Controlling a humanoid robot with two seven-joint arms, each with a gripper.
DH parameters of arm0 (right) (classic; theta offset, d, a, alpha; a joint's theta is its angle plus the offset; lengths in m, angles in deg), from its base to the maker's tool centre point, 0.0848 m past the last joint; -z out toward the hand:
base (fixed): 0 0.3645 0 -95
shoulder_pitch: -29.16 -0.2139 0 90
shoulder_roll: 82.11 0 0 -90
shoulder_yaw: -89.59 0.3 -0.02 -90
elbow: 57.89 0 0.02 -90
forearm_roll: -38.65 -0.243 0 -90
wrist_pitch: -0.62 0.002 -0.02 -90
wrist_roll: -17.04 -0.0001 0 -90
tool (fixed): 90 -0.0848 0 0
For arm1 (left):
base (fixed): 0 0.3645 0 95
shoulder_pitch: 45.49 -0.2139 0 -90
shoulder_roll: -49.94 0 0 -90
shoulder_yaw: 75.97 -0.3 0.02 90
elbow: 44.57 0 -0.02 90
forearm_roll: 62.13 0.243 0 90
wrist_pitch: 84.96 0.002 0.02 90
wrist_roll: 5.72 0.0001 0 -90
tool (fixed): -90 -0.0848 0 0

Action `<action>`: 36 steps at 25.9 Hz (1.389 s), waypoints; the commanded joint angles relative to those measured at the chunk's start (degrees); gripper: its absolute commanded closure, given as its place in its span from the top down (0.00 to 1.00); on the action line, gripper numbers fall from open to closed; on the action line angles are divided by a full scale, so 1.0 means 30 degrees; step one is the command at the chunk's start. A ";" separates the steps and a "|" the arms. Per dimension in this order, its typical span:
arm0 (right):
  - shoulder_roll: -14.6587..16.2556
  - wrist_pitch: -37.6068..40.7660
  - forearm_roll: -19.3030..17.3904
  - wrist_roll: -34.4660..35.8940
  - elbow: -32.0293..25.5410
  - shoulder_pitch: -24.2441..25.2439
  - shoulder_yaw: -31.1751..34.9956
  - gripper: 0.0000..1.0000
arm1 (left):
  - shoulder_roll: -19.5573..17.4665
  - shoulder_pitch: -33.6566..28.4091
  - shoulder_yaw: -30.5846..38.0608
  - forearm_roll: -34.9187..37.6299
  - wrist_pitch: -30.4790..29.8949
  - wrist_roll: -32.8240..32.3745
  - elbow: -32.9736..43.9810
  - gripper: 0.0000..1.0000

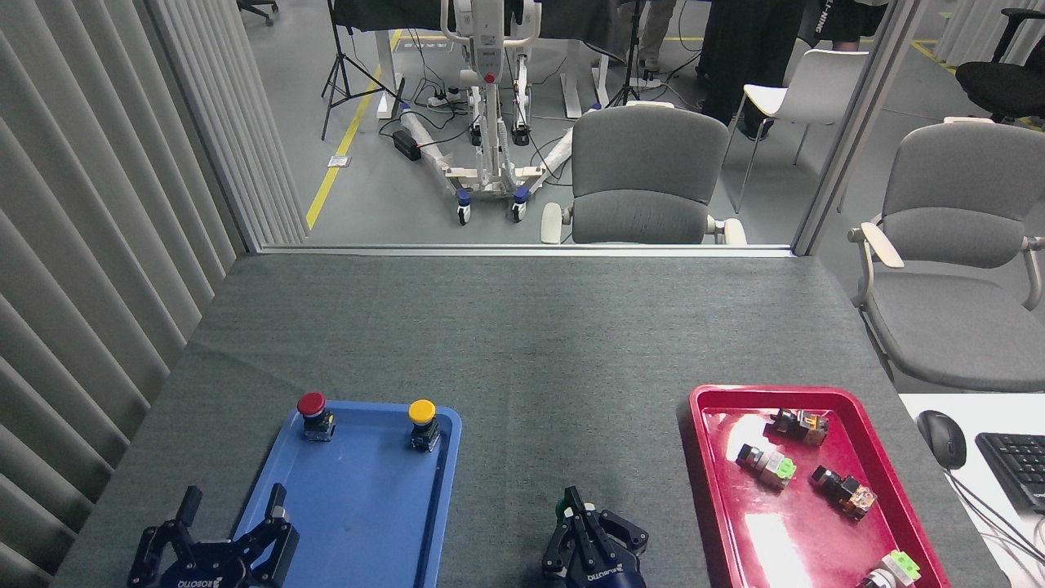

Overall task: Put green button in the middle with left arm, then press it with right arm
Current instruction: 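Move the right gripper over the green button and press down on it, then lift the right gripper off the green button and retract it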

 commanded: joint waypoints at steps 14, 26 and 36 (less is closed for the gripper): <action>0.0037 -0.1260 -0.0206 0.2119 0.0452 0.0158 0.0276 0.97 | 0.0054 -0.0049 0.0060 0.0089 0.0264 -0.0423 -0.0031 1.00; 0.0213 -0.2374 -0.0586 0.2236 -0.1804 0.0773 0.1652 0.98 | 0.0054 -0.0049 0.0089 0.0060 0.0264 -0.0569 0.0057 1.00; 0.1443 -0.2198 -0.1172 0.2295 -0.2419 0.2092 0.4377 0.98 | 0.0054 0.0068 0.0119 0.0031 0.0264 -0.0627 0.0087 1.00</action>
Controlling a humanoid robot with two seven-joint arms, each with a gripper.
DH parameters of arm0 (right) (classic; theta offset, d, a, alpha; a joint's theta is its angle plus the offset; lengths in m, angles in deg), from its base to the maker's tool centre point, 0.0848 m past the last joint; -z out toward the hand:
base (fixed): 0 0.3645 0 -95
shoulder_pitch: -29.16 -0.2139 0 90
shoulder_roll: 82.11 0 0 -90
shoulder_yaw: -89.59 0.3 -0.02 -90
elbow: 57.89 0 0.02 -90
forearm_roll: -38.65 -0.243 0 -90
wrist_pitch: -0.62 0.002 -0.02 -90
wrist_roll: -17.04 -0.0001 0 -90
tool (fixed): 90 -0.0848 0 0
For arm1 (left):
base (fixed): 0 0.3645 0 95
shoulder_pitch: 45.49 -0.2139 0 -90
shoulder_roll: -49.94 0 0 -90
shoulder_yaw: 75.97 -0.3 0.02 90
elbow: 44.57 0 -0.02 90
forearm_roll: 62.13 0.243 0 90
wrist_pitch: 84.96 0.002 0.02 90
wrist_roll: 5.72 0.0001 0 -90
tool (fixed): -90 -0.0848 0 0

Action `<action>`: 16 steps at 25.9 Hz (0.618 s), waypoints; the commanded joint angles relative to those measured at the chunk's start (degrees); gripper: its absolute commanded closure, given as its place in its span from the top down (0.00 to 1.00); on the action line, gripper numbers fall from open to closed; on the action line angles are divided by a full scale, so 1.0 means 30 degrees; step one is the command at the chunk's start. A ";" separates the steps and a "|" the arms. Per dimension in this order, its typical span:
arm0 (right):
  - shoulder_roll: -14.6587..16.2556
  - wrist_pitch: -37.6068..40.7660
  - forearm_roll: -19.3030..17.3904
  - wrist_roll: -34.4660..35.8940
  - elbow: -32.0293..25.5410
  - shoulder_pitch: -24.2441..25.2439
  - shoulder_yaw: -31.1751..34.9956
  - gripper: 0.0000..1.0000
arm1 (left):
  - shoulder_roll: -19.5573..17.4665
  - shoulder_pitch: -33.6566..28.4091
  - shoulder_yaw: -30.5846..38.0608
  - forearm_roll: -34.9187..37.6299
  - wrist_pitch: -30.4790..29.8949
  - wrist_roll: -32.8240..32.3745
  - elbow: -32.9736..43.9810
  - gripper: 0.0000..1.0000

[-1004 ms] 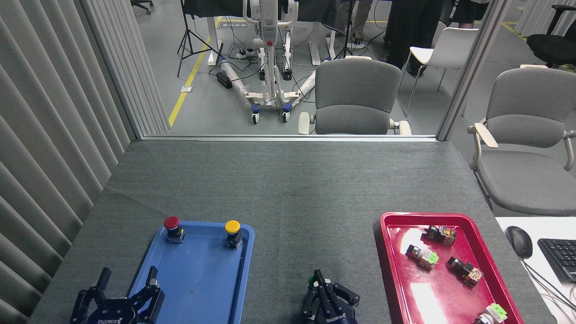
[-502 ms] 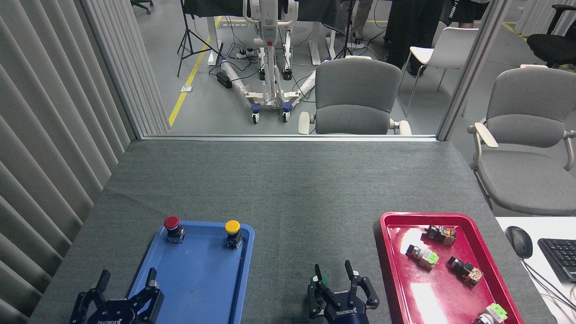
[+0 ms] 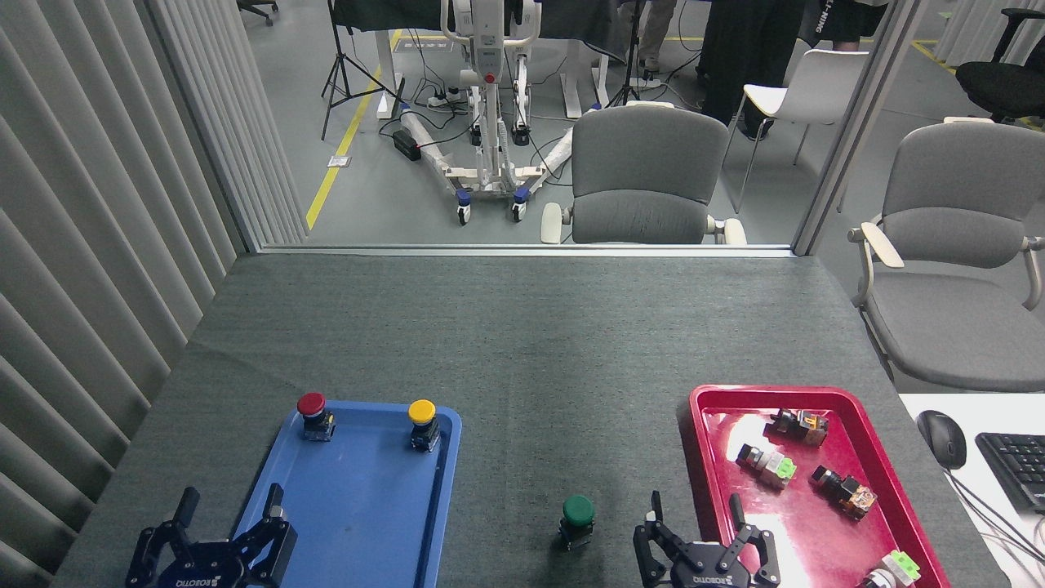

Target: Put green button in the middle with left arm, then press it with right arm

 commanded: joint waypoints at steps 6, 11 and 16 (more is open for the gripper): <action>0.0171 0.0175 -0.0159 0.0010 -0.0396 0.0240 0.0585 0.98 | 0.0058 -0.0002 0.0000 0.0030 0.0022 -0.1461 -0.0005 1.00; 0.0083 0.0292 -0.0159 -0.0019 -0.0425 0.0269 0.0585 0.98 | 0.0029 -0.0061 0.0000 0.0059 0.0022 -0.1549 0.0054 1.00; 0.0083 0.0497 -0.0159 -0.0019 -0.0484 0.0269 0.0585 0.98 | 0.0058 -0.0149 -0.0029 0.0059 -0.0300 -0.1579 0.0230 1.00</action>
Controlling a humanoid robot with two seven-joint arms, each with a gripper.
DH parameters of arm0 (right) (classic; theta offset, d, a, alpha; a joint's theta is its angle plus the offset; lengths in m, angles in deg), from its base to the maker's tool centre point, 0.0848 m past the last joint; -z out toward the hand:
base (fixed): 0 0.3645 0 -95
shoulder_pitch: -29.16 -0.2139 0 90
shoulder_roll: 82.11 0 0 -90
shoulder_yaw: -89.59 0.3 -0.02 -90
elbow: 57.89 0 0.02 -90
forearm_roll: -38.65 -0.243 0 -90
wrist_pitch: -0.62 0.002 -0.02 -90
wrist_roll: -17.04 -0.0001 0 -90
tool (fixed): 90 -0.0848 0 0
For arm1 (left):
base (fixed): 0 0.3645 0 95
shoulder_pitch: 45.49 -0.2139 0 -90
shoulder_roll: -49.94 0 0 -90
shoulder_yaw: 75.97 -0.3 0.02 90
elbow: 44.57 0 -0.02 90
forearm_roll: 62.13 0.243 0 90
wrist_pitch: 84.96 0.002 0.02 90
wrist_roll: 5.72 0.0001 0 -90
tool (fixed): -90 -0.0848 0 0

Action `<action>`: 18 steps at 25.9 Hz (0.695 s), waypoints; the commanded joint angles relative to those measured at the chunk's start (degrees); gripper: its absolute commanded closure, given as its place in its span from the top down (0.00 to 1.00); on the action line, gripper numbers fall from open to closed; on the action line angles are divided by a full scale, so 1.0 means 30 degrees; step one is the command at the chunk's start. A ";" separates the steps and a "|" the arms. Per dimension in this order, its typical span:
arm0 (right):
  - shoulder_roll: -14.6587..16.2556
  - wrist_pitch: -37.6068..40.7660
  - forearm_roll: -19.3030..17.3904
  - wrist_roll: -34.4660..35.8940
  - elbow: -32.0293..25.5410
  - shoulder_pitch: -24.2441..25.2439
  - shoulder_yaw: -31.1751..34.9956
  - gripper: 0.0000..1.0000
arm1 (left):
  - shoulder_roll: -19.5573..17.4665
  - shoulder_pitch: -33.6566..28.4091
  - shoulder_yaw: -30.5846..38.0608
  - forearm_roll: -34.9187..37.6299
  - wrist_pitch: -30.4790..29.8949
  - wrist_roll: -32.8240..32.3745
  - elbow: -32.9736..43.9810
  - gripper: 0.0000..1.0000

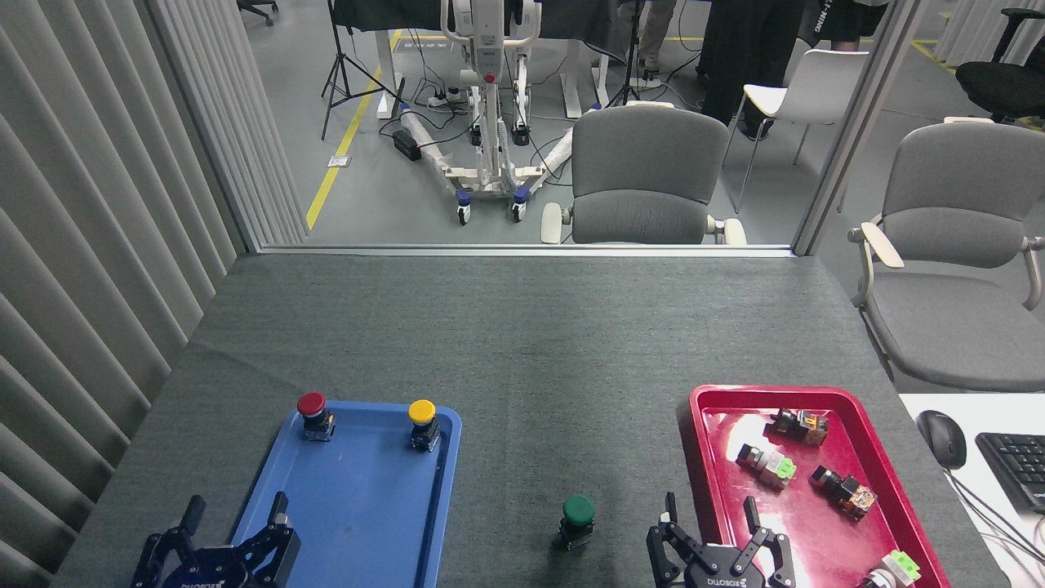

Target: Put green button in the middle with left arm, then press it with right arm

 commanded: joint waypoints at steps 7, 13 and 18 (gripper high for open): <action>0.0018 0.0107 0.0000 -0.0259 -0.0085 0.0091 0.0007 0.99 | -0.0028 -0.0162 -0.0054 -0.0056 -0.0111 -0.0101 0.0318 1.00; -0.0012 0.2041 0.0000 -0.0259 -0.0143 0.0091 0.0007 0.99 | -0.0028 -0.0044 -0.0054 -0.0114 -0.0111 0.0104 0.0259 1.00; 0.0018 0.2393 -0.0029 -0.0171 -0.0436 0.0237 0.0125 0.99 | -0.0057 -0.0044 -0.0054 -0.0085 0.0035 0.0104 0.0259 1.00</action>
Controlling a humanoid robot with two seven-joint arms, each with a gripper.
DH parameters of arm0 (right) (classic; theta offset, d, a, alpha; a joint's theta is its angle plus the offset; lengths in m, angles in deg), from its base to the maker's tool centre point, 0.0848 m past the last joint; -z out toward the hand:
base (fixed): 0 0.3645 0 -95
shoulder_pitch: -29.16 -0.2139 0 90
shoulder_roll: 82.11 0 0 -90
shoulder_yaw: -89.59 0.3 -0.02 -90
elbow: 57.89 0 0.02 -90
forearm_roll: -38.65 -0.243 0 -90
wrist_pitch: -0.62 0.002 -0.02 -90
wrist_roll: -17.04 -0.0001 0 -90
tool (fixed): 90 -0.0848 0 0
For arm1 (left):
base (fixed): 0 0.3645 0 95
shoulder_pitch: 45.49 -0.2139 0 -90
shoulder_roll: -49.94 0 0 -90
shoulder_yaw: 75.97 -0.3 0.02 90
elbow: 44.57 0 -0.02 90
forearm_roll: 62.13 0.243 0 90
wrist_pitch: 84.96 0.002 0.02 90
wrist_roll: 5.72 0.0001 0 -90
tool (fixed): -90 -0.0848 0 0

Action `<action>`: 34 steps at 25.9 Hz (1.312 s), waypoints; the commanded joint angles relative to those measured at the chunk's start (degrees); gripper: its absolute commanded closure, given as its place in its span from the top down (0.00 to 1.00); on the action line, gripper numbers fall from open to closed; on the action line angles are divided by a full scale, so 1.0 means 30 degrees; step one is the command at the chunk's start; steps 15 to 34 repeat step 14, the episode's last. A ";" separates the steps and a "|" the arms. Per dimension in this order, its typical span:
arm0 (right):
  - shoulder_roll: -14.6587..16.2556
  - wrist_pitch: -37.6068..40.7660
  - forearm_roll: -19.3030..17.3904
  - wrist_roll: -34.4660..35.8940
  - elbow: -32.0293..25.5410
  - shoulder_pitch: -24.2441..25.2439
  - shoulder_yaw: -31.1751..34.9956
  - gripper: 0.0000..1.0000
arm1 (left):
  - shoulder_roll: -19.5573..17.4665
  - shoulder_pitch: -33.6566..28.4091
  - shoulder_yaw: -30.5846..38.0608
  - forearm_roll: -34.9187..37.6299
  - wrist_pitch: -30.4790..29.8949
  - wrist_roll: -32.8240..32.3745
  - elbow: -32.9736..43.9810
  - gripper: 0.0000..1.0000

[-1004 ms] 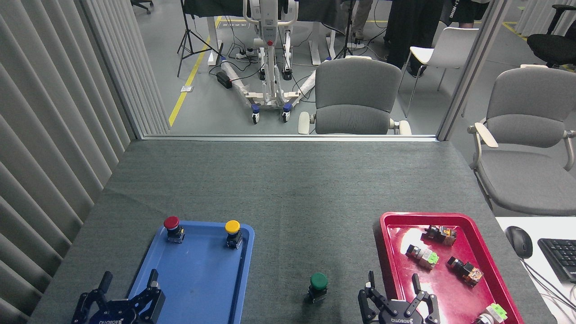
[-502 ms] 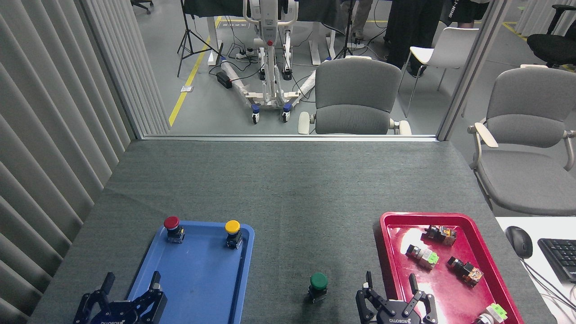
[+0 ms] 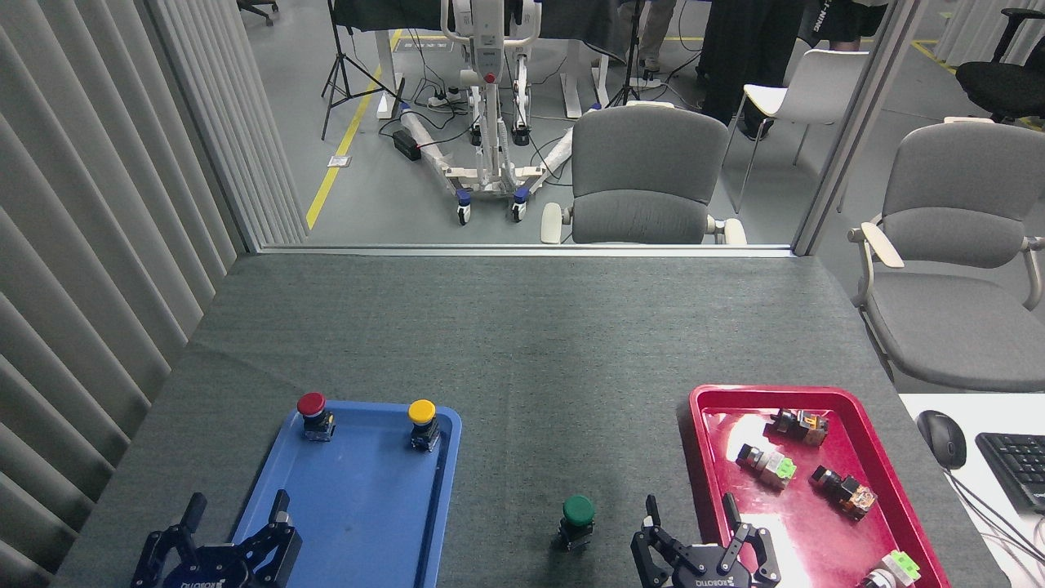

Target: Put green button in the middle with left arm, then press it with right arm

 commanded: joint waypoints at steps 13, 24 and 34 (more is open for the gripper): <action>0.0017 -0.1293 -0.0116 0.0151 -0.0167 0.0109 0.0113 1.00 | -0.0094 0.0007 0.0000 -0.0018 -0.0129 0.0069 -0.0062 1.00; 0.0017 -0.1293 -0.0116 0.0151 -0.0167 0.0109 0.0113 1.00 | -0.0094 0.0007 0.0000 -0.0018 -0.0129 0.0069 -0.0062 1.00; 0.0017 -0.1293 -0.0116 0.0151 -0.0167 0.0109 0.0113 1.00 | -0.0094 0.0007 0.0000 -0.0018 -0.0129 0.0069 -0.0062 1.00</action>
